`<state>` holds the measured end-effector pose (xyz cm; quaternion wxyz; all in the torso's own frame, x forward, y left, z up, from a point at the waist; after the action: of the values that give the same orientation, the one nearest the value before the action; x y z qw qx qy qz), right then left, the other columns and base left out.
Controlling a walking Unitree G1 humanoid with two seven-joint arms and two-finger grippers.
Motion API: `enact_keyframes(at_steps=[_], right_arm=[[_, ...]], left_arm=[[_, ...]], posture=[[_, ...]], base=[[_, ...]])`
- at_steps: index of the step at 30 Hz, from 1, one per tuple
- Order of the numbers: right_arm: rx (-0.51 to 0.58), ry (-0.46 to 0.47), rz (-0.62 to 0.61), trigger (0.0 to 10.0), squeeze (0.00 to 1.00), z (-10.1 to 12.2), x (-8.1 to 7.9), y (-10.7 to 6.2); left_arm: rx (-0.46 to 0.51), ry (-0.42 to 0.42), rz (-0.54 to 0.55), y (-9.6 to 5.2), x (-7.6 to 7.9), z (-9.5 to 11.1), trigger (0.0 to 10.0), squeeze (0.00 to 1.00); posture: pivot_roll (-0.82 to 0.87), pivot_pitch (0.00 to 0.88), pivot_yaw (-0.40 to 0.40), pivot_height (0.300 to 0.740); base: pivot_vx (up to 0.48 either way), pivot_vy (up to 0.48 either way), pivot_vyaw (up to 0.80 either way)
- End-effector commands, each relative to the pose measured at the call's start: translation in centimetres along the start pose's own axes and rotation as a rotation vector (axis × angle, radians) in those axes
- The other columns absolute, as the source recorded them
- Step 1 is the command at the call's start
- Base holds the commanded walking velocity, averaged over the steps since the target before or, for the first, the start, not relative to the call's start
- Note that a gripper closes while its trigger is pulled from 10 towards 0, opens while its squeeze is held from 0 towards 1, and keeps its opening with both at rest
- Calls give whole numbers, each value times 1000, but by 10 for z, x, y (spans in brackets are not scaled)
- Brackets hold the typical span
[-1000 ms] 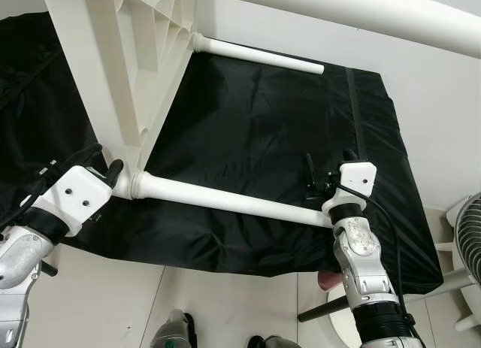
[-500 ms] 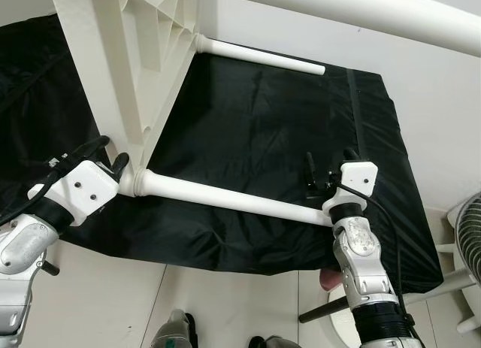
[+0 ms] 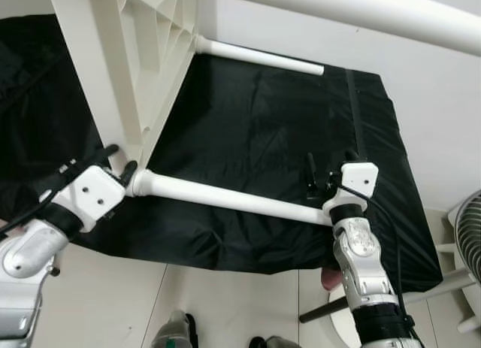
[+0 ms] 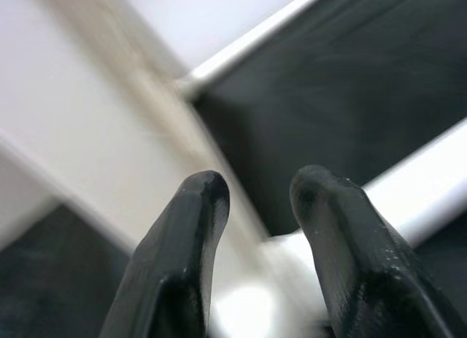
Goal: Building children table
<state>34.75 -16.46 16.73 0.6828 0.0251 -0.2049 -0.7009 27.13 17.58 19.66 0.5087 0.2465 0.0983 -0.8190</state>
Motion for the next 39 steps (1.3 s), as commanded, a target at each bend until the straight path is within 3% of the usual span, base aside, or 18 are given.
enact_keyframes(at_steps=[1,3,13,14,15,16,24,26,31,32,33,39], right_arm=[[-5,-4,-12,10000,0,-1,3,-2],[1,2,-5,10000,0,0,-1,1],[6,9,6,10000,0,0,-2,2],[5,12,6,10000,0,0,-1,2],[4,14,6,10000,0,0,-1,2],[7,21,6,10000,0,1,0,2],[5,54,3,10000,0,2,-1,3],[12,78,23,10000,0,5,-6,5],[18,97,37,10000,0,6,-9,6],[21,98,40,10000,224,7,-9,6],[27,104,41,10000,1000,8,-9,5],[37,98,17,10000,1000,10,-2,5]], left_arm=[[-1,-101,-64,-1,22,1,10000,0],[8,-192,-56,5,36,2,10000,0],[79,-273,21,27,44,10,10000,0],[99,-302,2,31,49,14,10000,843],[112,-323,-11,33,53,16,10000,843],[124,-340,-17,35,55,19,10000,1000],[167,-371,-44,47,65,31,10000,1000],[182,-408,-68,56,71,35,10000,1000],[176,-460,-41,59,72,31,10000,1000],[175,-500,-16,60,70,30,10000,1000],[174,-551,18,61,67,29,10000,1000],[143,-672,106,60,64,21,10000,1000]], posture=[[207,133,-45,740],[211,131,-51,740],[205,125,-59,740],[198,123,-59,740],[193,120,-57,740],[186,115,-57,740],[183,104,-65,740],[175,99,-70,740],[162,97,-68,740],[162,97,-68,740],[158,95,-67,740],[163,81,-56,740]], base=[[0,0,0],[0,0,0],[0,0,0],[0,0,0],[0,0,0],[0,0,0],[0,0,0],[0,0,0],[0,0,0],[0,0,0],[0,0,0],[0,0,0]])
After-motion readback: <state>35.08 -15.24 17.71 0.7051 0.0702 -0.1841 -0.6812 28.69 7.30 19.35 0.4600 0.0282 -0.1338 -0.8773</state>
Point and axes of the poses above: a point about 5 cm out from each wrist's last joint towards the gripper, its own y axis pointing out of the wrist towards the gripper, its own z axis along the axis of the wrist's last joint, x = y × z, the point moved 5 cm from there along y, pointing out of the wrist towards the gripper, and after that the axes turned 9 degrees about -y, right-handed, at the moved point
